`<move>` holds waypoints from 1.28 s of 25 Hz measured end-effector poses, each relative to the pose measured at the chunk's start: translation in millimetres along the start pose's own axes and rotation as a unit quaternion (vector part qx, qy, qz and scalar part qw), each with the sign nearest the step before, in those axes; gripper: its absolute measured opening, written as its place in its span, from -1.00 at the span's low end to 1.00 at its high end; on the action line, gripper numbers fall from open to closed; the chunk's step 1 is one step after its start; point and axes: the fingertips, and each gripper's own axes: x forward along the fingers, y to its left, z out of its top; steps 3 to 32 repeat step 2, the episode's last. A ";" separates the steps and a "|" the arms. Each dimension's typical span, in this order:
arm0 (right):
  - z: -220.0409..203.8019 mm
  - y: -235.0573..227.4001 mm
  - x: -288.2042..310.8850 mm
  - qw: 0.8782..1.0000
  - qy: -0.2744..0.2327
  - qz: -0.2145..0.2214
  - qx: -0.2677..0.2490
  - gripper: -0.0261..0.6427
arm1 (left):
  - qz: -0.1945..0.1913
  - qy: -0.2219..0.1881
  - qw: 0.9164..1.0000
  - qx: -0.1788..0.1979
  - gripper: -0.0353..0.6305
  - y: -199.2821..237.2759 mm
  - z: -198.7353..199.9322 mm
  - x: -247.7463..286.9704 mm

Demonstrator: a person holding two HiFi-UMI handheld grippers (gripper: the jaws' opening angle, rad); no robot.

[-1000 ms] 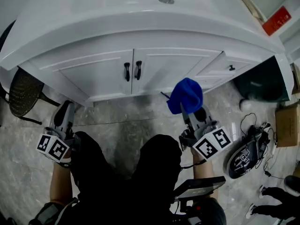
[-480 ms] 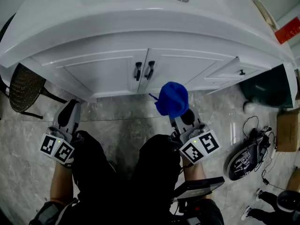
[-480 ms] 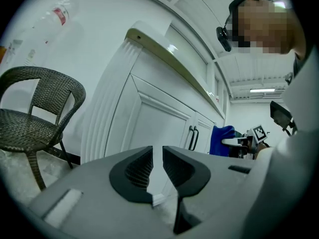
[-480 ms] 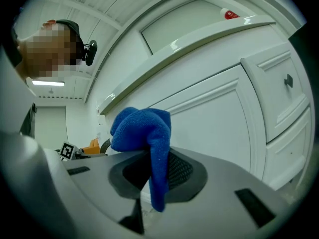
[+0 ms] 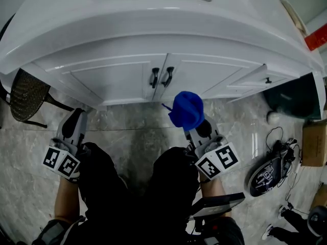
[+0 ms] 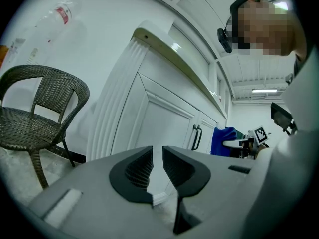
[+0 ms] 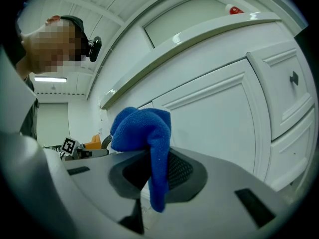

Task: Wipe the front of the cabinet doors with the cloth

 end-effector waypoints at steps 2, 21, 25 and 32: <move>-0.9 -2.1 -1.3 1.000 0.000 -0.001 0.005 -0.77 | 0.000 0.000 1.000 -0.003 -0.71 0.7 -2.1 0.5; -0.9 -2.1 -1.3 1.000 0.000 -0.001 0.005 -0.77 | 0.000 0.000 1.000 -0.003 -0.71 0.7 -2.1 0.5; -0.9 -2.1 -1.3 1.000 0.000 -0.001 0.005 -0.77 | 0.000 0.000 1.000 -0.003 -0.71 0.7 -2.1 0.5; -0.9 -2.1 -1.3 1.000 0.000 -0.001 0.005 -0.77 | 0.000 0.000 1.000 -0.003 -0.71 0.7 -2.1 0.5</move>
